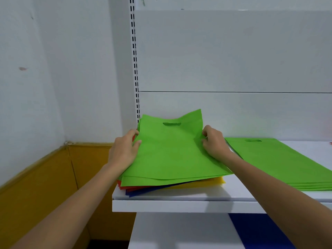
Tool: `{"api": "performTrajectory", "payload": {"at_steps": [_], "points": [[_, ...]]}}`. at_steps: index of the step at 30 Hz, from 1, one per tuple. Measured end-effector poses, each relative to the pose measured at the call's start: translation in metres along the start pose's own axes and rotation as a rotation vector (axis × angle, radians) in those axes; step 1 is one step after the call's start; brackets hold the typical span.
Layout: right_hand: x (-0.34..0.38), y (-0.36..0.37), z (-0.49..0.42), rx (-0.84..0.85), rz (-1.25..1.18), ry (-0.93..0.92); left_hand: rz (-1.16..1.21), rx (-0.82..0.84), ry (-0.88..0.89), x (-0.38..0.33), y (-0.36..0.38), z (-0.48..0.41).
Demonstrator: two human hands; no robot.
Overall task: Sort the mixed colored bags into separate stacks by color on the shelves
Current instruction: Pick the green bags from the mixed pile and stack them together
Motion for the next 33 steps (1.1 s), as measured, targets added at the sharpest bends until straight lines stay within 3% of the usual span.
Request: {"api": "performTrajectory", "payload": {"at_steps": [6,9,16,21,26,33], "points": [[0.009,-0.028,0.0,-0.175,0.023,-0.118,0.09,-0.031,0.01,-0.013,-0.003,0.001],[0.0,-0.042,-0.004,-0.199,0.049,-0.174,0.026,-0.033,0.067,-0.029,0.004,-0.001],[-0.055,-0.103,-0.02,-0.218,-0.063,-0.106,0.02,-0.042,0.182,-0.094,0.041,-0.02],[-0.112,-0.163,-0.036,-0.286,0.015,-0.092,0.034,-0.064,0.273,-0.164,0.078,-0.041],[-0.166,-0.208,-0.049,-0.324,0.27,-0.124,-0.047,0.097,0.363,-0.225,0.128,-0.047],[-0.246,-0.214,-0.059,-0.171,0.487,-0.047,-0.144,0.256,0.339,-0.272,0.193,-0.033]]}}
Point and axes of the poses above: each hand's wrist, its own z-axis away from the middle knuckle, its own y-axis out of the palm, x = y × z, the point moved 5 cm from there along -z, towards the middle knuckle, and after that the axes turned 12 degrees about y, right-handed, at the moved point
